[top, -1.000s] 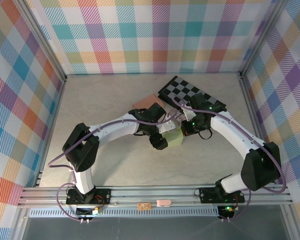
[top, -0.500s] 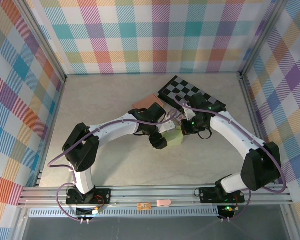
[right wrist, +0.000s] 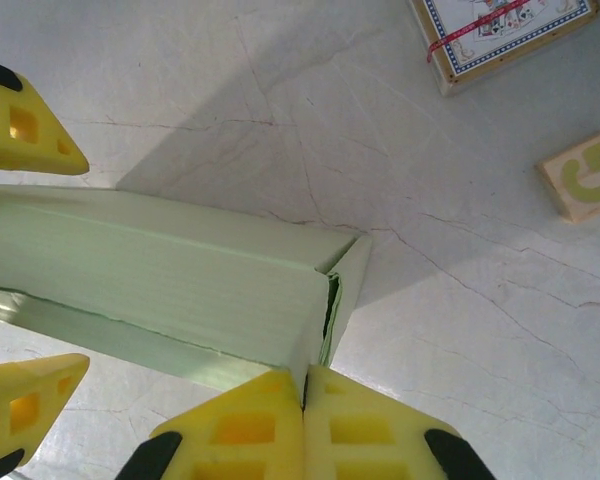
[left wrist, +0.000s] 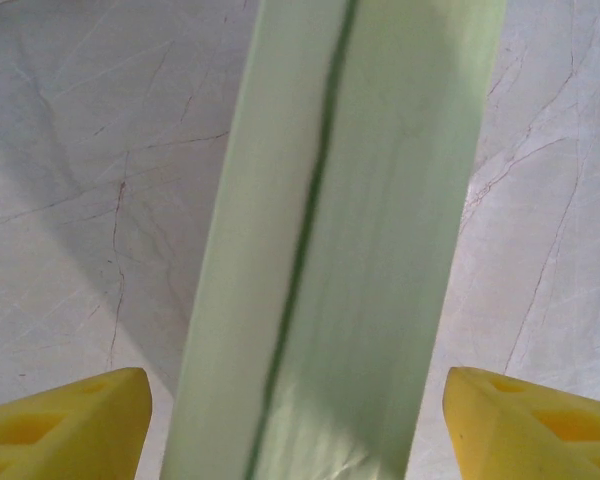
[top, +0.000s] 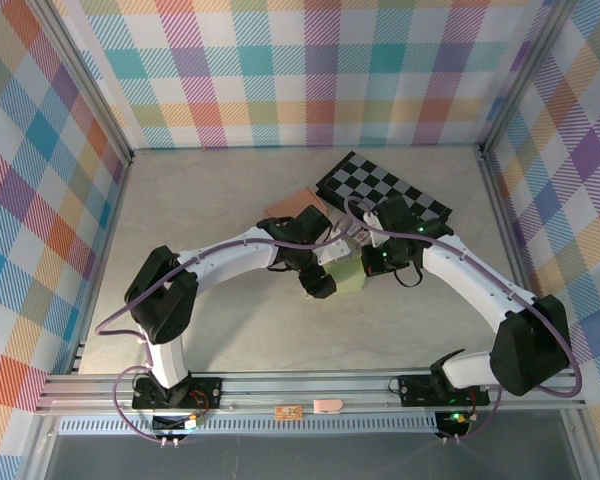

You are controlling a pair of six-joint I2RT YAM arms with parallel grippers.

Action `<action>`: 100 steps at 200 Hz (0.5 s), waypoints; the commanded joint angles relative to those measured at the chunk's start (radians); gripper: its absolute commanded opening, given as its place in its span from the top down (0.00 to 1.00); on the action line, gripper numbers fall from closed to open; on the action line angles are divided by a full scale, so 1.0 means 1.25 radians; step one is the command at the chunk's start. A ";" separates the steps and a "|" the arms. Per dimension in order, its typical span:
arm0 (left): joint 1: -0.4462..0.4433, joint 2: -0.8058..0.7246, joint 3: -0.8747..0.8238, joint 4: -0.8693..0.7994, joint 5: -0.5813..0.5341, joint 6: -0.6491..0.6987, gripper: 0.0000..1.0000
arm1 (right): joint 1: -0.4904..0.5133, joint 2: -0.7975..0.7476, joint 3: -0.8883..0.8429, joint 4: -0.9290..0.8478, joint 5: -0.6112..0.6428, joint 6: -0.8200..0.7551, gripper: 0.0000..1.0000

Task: Fold the paper box

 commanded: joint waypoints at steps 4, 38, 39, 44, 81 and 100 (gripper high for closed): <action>0.002 -0.077 -0.002 0.017 -0.009 -0.043 0.21 | 0.005 -0.001 -0.004 -0.025 0.012 0.013 0.96; 0.002 -0.173 -0.058 0.063 -0.031 -0.117 0.23 | 0.006 0.005 0.001 -0.022 0.010 0.020 0.96; 0.002 -0.176 -0.059 0.065 -0.031 -0.118 0.23 | 0.006 0.005 0.001 -0.022 0.010 0.019 0.96; 0.002 -0.187 -0.066 0.066 -0.034 -0.122 0.23 | 0.006 0.005 0.002 -0.022 0.010 0.020 0.96; 0.006 -0.248 -0.069 0.003 -0.100 -0.214 0.28 | 0.010 0.013 0.017 -0.026 0.014 0.023 0.96; 0.022 -0.265 -0.072 -0.064 -0.117 -0.288 0.34 | 0.011 0.014 0.025 -0.028 0.018 0.026 0.96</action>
